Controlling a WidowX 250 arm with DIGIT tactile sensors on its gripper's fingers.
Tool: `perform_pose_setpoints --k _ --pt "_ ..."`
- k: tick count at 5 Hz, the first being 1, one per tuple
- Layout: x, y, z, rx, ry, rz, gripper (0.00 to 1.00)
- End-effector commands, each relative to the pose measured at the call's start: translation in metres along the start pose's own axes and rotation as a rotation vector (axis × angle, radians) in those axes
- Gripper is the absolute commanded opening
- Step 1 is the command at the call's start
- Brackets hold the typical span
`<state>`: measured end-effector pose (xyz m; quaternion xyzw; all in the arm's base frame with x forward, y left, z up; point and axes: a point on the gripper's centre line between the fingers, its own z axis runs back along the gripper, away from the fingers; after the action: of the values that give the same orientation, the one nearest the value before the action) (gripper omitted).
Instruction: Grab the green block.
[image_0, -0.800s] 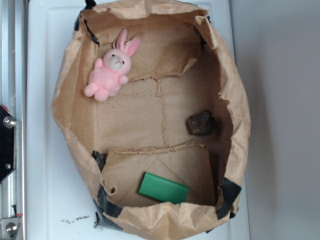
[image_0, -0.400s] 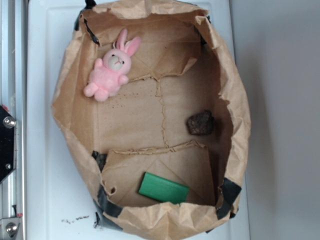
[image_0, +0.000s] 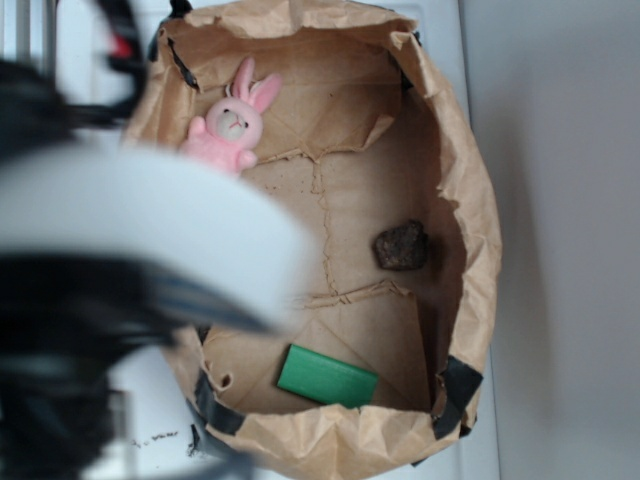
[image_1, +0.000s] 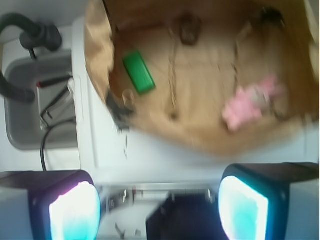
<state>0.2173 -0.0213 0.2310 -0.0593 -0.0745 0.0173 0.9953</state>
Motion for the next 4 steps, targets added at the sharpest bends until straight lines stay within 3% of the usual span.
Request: perform_pose_setpoints --k 1,2,3,4 --pt "0.076 0.005 -0.057 0.032 -0.126 -0.127 1.00" --pt "0.084 0.017 -0.099 0.082 -0.115 -0.162 1.00" --pt "0.086 0.031 -0.133 0.175 -0.101 -0.178 1.00" --pt "0.080 0.034 -0.150 0.207 -0.088 -0.221 1.00"
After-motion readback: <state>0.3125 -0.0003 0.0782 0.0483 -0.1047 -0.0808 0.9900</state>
